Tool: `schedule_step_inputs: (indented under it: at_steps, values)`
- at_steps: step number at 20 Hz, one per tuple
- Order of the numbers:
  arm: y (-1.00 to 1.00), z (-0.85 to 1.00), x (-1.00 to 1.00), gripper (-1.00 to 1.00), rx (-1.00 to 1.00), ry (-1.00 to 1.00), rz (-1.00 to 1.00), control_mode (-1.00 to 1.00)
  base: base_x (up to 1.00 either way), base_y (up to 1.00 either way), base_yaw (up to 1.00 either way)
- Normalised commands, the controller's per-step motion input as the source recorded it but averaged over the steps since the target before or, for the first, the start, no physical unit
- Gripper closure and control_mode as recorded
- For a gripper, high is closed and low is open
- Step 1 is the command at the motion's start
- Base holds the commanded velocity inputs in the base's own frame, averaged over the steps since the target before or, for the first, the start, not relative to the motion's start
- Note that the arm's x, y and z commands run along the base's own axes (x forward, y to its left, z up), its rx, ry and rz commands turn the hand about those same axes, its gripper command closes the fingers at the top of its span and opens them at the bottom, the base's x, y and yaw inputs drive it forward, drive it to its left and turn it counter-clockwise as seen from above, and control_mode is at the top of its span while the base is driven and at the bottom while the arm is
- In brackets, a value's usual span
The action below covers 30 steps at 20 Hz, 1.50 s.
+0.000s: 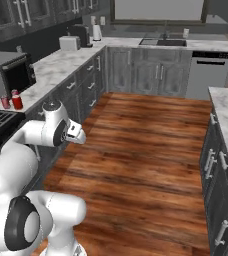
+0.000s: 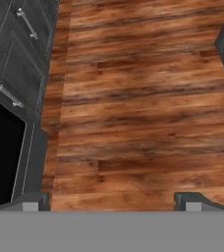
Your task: Four empty soda cans are scattered around the kitchen. Gather all the cans and cluster them next to the stove for recycling.
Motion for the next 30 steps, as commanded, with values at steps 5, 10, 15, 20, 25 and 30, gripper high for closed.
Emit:
schedule_step_inputs:
  at_steps: [5,10,15,20,25,30]
  values:
    - [0.00,0.00,0.00,-1.00,0.00,0.00,0.00,1.00,-0.53,-0.02,0.00]
    - [0.00,0.00,0.00,-1.00,0.00,0.00,0.00,1.00,-0.22,-0.32,0.00]
    - [0.00,0.00,0.00,-1.00,0.00,0.00,0.00,1.00,-0.09,-0.52,0.00]
    - [0.00,0.00,0.00,-1.00,0.00,0.00,0.00,1.00,-0.24,-0.59,0.05]
    - [0.00,0.00,0.00,-1.00,0.00,0.00,0.00,1.00,-0.27,-0.56,0.01]
    - [0.00,0.00,0.00,-1.00,0.00,0.00,0.00,1.00,-0.55,-0.39,0.01]
